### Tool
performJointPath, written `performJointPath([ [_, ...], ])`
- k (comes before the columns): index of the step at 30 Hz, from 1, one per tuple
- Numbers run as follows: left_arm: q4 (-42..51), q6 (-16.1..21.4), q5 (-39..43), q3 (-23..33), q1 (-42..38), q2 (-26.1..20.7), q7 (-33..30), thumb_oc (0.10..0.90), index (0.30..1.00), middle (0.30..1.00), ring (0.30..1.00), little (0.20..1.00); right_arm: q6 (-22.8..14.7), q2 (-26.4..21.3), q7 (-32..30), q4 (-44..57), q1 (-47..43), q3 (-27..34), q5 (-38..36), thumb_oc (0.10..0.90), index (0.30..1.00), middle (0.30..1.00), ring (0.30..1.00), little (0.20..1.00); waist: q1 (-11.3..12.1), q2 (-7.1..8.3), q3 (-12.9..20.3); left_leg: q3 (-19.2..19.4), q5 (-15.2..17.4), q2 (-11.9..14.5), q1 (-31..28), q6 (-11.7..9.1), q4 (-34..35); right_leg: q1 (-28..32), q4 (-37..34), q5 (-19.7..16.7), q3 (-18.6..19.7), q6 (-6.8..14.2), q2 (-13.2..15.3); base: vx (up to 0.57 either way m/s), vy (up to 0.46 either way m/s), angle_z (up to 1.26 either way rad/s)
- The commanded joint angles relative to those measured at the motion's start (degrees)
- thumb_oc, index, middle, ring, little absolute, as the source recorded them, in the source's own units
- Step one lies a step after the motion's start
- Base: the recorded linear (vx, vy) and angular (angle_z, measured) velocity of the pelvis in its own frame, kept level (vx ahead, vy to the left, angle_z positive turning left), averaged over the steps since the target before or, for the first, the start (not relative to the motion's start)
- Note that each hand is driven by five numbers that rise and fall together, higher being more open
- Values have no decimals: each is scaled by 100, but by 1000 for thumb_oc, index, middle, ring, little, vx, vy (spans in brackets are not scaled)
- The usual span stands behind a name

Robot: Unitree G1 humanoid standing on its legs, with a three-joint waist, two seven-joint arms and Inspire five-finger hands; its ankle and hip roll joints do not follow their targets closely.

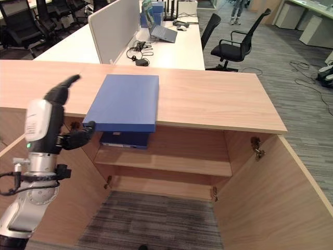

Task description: Put the empty folder in the office cabinet

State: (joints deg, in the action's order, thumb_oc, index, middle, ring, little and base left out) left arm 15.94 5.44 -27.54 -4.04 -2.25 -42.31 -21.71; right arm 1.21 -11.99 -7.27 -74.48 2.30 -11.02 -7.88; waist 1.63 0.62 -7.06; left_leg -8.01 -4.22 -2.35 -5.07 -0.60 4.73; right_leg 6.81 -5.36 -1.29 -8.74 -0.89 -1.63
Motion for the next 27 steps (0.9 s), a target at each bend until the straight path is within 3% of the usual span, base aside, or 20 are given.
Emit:
performJointPath([
  [1, 89, 296, -66, 109, -766, -229, 12, 800, 900, 900, 900, 900, -11, -177, 64, -29, -48, -302, 211, 800, 900, 900, 900, 900, -48, 182, 354, 165, 661, -60, 31, -62, 27, 167, 36, 73, -221, 681, 351, 10, 10, -10],
  [15, -1105, 20, 89, -602, -1299, -59, 401, 800, 900, 900, 900, 900, 112, -293, 123, -86, -111, -271, 288, 800, 900, 900, 900, 900, -152, 167, 440, 288, 716, -44, -100, -49, 27, 249, 36, 99, -125, 699, 365, 5, 3, -2],
  [25, -2412, -457, -792, -1309, -2223, -191, 304, 800, 900, 900, 900, 900, 131, -398, 125, -138, -130, -292, 295, 800, 900, 900, 900, 900, -246, 149, 490, 372, 752, -26, -164, -45, 27, 277, 36, 108, -65, 720, 361, 1, 1, -5],
  [27, -2789, -663, -1377, -1625, -2595, -273, 267, 800, 900, 900, 900, 900, 117, -431, 109, -148, -134, -325, 294, 800, 900, 900, 900, 900, -297, 133, 500, 390, 761, -26, -170, -41, 27, 276, 36, 111, -43, 725, 361, -2, 0, -2],
])
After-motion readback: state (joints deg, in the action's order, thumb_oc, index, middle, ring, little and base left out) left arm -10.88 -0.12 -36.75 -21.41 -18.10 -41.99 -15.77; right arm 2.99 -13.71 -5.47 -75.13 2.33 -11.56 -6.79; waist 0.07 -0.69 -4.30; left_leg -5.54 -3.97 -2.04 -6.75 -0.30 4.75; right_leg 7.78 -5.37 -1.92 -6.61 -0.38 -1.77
